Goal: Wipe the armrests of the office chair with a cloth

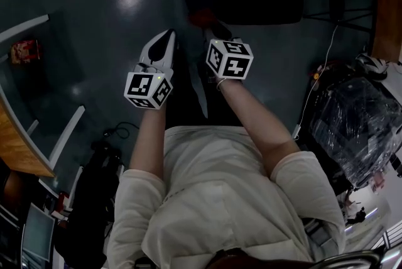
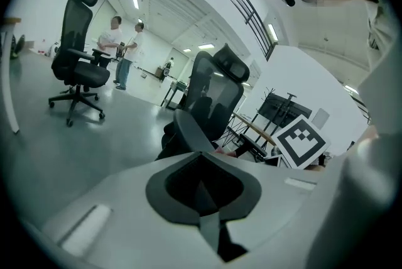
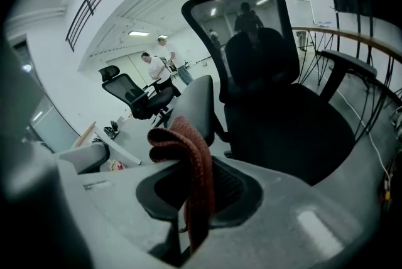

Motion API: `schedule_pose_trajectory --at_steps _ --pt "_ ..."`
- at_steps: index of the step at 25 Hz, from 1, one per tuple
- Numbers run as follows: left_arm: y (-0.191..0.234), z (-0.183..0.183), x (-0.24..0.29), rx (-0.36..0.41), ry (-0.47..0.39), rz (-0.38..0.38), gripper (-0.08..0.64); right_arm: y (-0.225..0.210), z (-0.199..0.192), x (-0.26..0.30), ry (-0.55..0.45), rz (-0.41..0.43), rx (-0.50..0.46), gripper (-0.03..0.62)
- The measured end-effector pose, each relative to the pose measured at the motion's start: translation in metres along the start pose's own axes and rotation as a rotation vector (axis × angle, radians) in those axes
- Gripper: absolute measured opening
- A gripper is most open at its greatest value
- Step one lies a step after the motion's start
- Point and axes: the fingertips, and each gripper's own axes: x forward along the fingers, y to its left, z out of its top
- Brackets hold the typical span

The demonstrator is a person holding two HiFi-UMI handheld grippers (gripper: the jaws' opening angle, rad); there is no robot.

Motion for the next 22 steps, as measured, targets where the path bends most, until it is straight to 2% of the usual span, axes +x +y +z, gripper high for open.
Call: schedule_pose_trajectory --at_steps 8,12,15,19,22 --pt "-0.035 -0.016 0.012 0.009 0.004 0.006 0.017 -0.05 0.016 -0.024 0.001 -0.015 -0.077 0.044" --pt "-0.056 0.001 0.014 0.015 -0.032 0.003 0.017 -0.067 0.035 -0.055 -0.051 0.014 -0.216 0.044" --pt "-0.086 0.022 0.014 0.088 -0.067 -0.009 0.017 -0.086 0.058 -0.095 -0.136 0.007 -0.313 0.044" --pt "-0.132 0.052 0.028 0.155 -0.138 -0.059 0.017 -0.116 0.096 -0.143 -0.255 -0.029 -0.308 0.044" --pt "-0.161 0.055 0.05 0.17 -0.129 -0.101 0.017 -0.142 0.116 -0.17 -0.311 -0.063 -0.27 0.044"
